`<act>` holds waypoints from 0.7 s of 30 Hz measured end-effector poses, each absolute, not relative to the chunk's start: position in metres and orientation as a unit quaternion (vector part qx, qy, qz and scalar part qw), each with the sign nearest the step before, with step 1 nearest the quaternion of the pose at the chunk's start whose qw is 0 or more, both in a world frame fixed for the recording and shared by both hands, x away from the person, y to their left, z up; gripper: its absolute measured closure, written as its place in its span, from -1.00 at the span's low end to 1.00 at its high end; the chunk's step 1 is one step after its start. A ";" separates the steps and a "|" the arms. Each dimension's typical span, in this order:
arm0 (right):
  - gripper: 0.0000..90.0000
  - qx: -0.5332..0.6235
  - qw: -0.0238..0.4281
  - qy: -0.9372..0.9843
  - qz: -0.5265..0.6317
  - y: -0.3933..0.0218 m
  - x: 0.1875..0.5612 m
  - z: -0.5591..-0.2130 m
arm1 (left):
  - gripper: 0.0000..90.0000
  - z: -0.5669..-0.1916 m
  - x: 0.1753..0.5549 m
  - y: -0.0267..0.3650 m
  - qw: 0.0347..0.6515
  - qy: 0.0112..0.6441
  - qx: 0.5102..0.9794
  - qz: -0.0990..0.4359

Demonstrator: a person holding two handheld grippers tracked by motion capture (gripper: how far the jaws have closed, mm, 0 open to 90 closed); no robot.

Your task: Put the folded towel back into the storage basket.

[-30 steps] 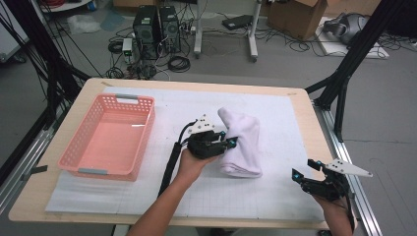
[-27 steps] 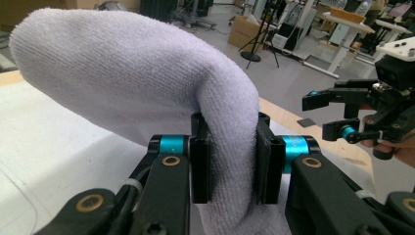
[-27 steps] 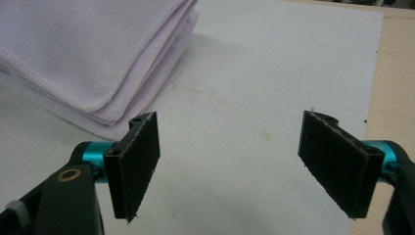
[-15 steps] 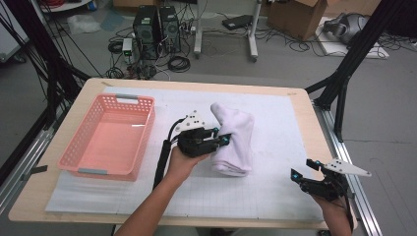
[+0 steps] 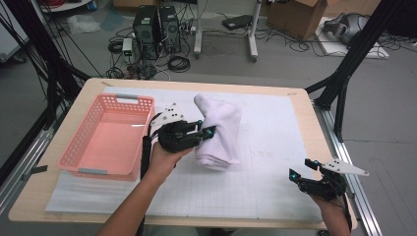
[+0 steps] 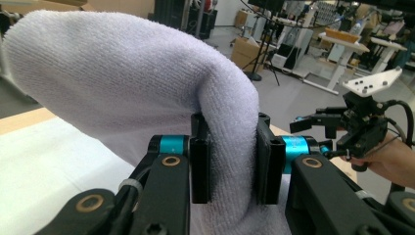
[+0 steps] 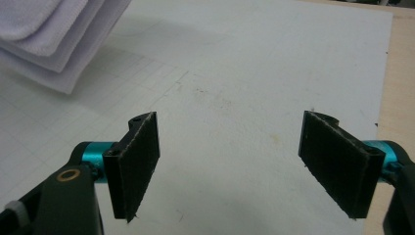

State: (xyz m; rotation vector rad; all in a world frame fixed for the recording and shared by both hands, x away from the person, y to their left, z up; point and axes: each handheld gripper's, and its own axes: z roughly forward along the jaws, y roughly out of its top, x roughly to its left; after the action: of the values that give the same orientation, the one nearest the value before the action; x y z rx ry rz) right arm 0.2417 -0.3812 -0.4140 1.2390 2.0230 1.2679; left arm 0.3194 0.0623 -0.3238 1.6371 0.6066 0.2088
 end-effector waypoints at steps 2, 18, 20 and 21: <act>-0.51 0.448 0.224 0.733 0.461 -0.381 0.242 -0.414 | 0.62 -0.321 0.319 0.068 0.638 0.267 0.716 0.095; -0.51 0.445 0.224 0.734 0.461 -0.375 0.243 -0.413 | 0.62 -0.301 0.322 0.117 0.653 0.264 0.703 0.101; -0.51 0.446 0.224 0.734 0.461 -0.375 0.243 -0.413 | 0.62 -0.298 0.323 0.123 0.654 0.263 0.701 0.105; -0.51 0.448 0.223 0.733 0.461 -0.374 0.243 -0.413 | 0.62 -0.296 0.323 0.127 0.655 0.263 0.700 0.106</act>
State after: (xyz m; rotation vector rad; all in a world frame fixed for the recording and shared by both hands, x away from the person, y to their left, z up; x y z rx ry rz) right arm 0.2429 -0.3742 -0.4128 1.2367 2.0232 1.2737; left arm 0.3227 0.1266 -0.2964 1.5876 0.5963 0.2405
